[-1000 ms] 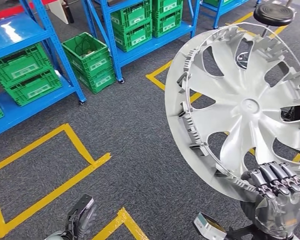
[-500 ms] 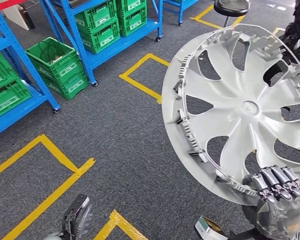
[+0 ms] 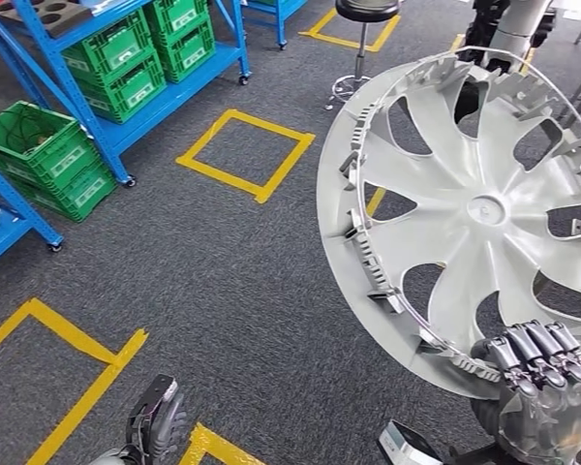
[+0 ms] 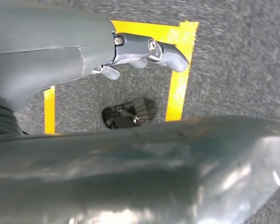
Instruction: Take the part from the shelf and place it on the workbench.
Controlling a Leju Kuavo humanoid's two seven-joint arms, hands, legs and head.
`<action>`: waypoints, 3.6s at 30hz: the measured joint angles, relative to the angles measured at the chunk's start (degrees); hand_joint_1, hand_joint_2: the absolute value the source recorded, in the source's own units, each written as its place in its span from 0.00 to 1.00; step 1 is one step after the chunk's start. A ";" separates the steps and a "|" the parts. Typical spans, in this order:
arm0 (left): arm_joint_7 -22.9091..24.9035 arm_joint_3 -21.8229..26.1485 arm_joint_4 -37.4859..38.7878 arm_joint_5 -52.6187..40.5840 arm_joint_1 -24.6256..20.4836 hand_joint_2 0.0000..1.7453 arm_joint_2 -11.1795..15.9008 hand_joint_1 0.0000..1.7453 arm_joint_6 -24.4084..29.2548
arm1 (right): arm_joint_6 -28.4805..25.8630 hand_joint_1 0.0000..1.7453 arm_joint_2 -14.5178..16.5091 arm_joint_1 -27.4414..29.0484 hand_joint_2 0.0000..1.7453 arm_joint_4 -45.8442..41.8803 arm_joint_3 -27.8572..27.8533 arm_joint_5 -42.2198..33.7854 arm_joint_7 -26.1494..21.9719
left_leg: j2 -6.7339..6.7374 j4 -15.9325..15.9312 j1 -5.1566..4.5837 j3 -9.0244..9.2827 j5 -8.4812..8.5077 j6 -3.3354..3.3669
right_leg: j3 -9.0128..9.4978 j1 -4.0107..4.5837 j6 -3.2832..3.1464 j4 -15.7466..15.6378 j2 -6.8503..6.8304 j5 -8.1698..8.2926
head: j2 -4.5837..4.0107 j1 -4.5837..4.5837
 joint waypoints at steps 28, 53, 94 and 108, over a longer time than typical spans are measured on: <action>-0.12 -0.23 0.03 0.02 -0.53 0.00 0.04 0.00 0.01 | 0.00 1.00 0.01 -0.62 1.00 -0.10 -0.07 0.00 -1.95 | 6.56 -5.16 0.12 2.31 0.65 0.36 | 0.01 -0.50 1.80 0.37 -6.06 -0.93 | 0.00 0.25; -0.14 -0.42 0.01 0.02 -0.63 0.00 0.43 0.00 0.02 | 0.00 1.00 0.12 -0.95 1.00 0.04 0.32 0.00 -0.73 | 6.86 -6.22 0.27 2.31 1.58 0.63 | -4.03 -1.13 3.13 8.10 -5.52 -4.93 | 0.00 0.47; -0.19 -2.32 -0.04 0.93 -0.34 0.00 0.89 0.00 1.25 | 0.00 1.00 -0.21 -2.22 1.00 0.73 0.16 0.00 -3.37 | 1.57 -3.56 -1.83 0.28 0.76 0.87 | -1.43 -0.02 0.62 1.08 -2.29 -0.13 | 0.00 -0.06; 0.02 -2.71 -0.04 0.59 -0.38 0.00 1.05 0.00 2.04 | 0.00 1.00 -0.21 -2.23 1.00 0.73 -0.40 0.00 -4.20 | 1.58 -3.58 -1.71 0.27 0.77 0.88 | -1.51 0.10 0.62 1.09 -2.29 -0.12 | 0.00 -0.08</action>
